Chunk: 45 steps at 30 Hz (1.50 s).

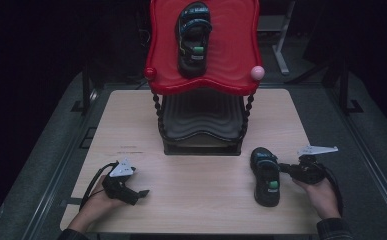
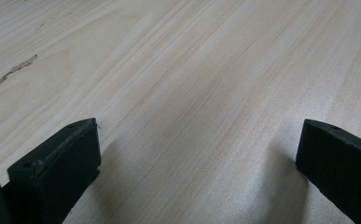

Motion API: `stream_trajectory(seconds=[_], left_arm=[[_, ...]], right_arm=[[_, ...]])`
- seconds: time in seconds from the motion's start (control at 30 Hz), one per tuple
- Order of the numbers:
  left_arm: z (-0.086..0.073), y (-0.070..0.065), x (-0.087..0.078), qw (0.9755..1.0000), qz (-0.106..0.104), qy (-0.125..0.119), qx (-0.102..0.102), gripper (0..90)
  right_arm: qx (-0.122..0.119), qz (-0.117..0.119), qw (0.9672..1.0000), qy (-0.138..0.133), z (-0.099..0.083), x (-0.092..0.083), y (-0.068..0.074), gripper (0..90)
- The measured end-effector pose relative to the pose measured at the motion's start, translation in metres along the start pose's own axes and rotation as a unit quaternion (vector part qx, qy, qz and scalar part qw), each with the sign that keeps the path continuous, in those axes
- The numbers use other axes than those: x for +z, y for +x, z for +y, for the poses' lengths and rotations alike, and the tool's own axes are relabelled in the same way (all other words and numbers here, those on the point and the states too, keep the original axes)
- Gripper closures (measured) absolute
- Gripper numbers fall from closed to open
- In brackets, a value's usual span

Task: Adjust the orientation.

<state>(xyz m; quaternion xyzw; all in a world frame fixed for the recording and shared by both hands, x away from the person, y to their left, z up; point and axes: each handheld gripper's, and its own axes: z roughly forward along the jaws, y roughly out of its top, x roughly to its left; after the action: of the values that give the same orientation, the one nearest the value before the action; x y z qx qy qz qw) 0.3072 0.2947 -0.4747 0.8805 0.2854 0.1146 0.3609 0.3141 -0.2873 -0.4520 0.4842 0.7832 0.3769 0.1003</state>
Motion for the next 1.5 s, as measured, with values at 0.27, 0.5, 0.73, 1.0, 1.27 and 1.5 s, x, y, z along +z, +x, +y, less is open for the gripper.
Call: stream_trajectory(seconds=[0.27, 0.5, 0.73, 1.0, 1.27, 1.5], left_arm=[[0.0, 0.0, 0.0, 1.0, 0.0, 0.0, 0.0, 0.0], [0.0, 0.0, 0.0, 1.0, 0.0, 0.0, 0.0, 0.0], [0.0, 0.0, 0.0, 1.0, 0.0, 0.0, 0.0, 0.0], [0.0, 0.0, 0.0, 1.0, 0.0, 0.0, 0.0, 0.0], [0.0, 0.0, 0.0, 1.0, -0.001, 0.0, 0.001, 0.0], [0.0, 0.0, 0.0, 1.0, -0.001, 0.0, 0.001, 0.0]], right_arm=[[-0.002, -0.008, 1.0, -0.004, -0.001, -0.003, -0.002, 86.6], [0.024, -0.001, 0.9974, -0.067, 0.0, -0.03, -0.001, 72.1], [0.022, 0.007, 0.9952, -0.095, 0.001, -0.045, 0.009, 59.7], [0.0, 0.029, 0.9952, -0.094, 0.003, -0.039, 0.026, 48.9], [-0.016, 0.04, 0.9955, -0.084, 0.006, -0.025, 0.033, 46.3], [-0.023, 0.047, 0.9963, -0.067, 0.01, -0.008, 0.035, 47.8]])
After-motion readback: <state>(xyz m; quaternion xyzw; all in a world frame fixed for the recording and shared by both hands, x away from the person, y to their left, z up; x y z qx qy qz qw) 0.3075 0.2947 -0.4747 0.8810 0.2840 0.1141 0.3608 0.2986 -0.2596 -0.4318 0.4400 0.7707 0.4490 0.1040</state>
